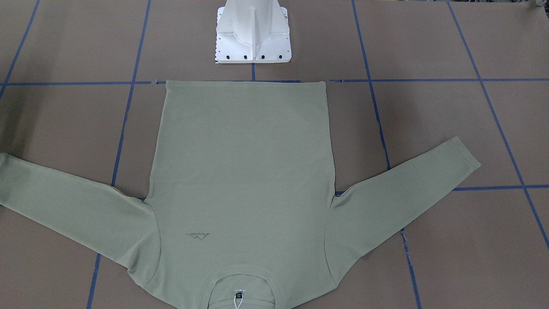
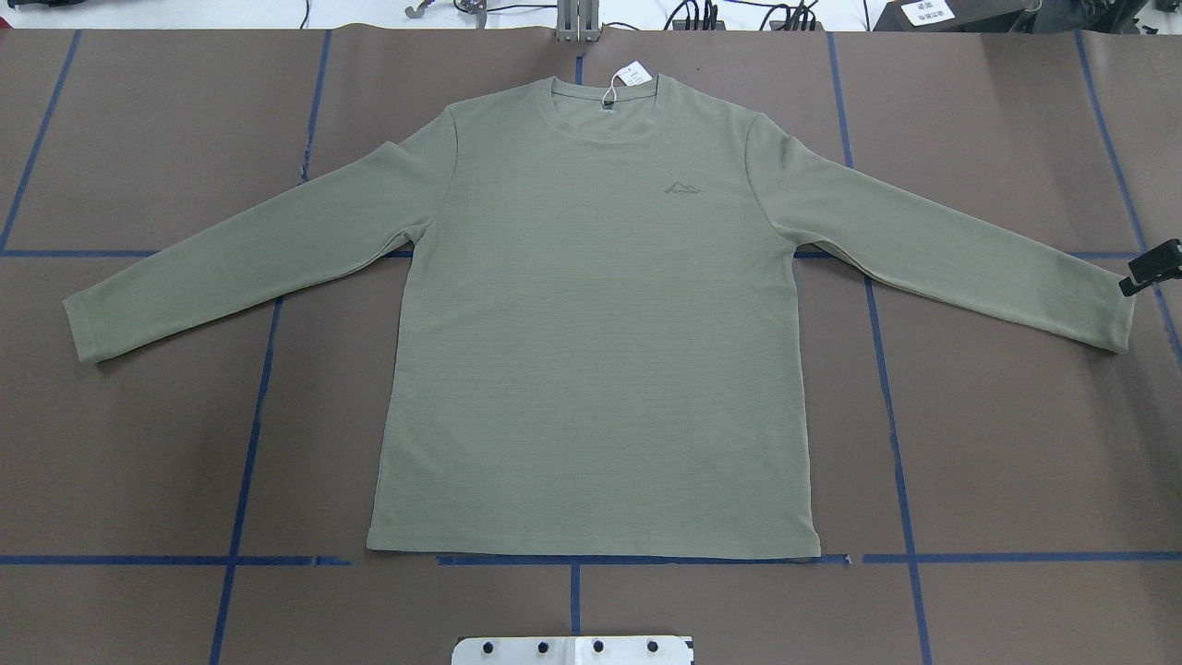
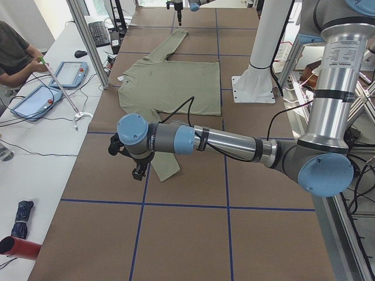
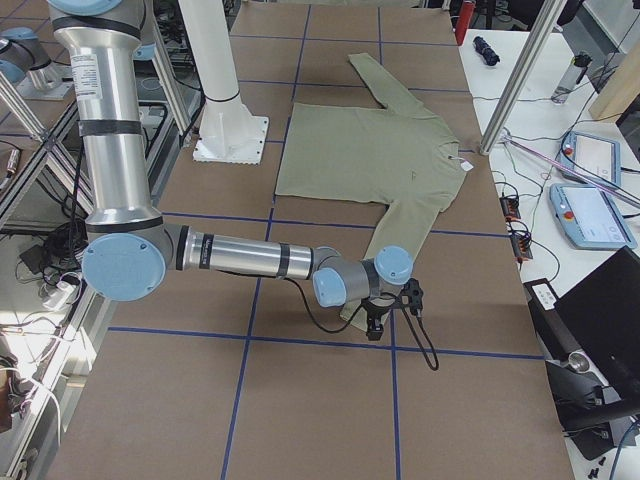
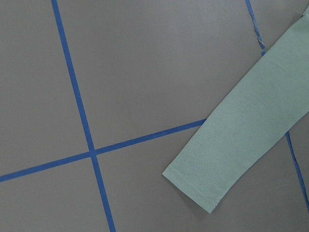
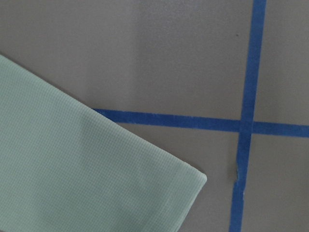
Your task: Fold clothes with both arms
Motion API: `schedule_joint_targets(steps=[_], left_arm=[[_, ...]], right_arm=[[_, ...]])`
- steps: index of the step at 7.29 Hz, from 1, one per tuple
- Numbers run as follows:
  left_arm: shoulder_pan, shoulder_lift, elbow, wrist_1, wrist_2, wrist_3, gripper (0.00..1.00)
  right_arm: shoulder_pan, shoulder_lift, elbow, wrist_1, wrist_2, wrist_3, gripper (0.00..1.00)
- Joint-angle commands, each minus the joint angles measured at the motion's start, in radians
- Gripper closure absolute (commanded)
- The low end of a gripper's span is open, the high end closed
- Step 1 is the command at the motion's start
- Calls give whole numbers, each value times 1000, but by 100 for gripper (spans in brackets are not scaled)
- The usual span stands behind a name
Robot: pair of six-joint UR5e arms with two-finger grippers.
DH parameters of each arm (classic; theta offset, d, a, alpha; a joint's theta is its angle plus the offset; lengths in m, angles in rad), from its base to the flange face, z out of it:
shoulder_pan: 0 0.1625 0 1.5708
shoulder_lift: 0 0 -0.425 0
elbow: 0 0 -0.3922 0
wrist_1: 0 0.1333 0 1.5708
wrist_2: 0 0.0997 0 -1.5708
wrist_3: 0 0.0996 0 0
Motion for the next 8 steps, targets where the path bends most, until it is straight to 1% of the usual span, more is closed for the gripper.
schedule_joint_targets(steps=[1, 2, 3, 5, 6, 7, 8], left_arm=[[2, -1, 53, -96, 3, -6, 0], [4, -1, 53, -98, 3, -6, 0], [4, -1, 51, -98, 3, -6, 0], [4, -1, 48, -96, 1, -6, 0], [4, -1, 47, -98, 1, -6, 0], [4, -1, 48, -96, 1, -6, 0], [4, -2, 47, -96, 3, -8, 0]], right_arm=[[-30, 61, -96, 38, -11, 113, 10], [-32, 75, -110, 38, -22, 118, 12], [-32, 72, -123, 38, -32, 120, 18], [-30, 67, -132, 38, -33, 120, 24], [-30, 61, -131, 38, -33, 120, 40], [-30, 61, -132, 36, -34, 120, 66], [-30, 58, -131, 36, -33, 121, 100]])
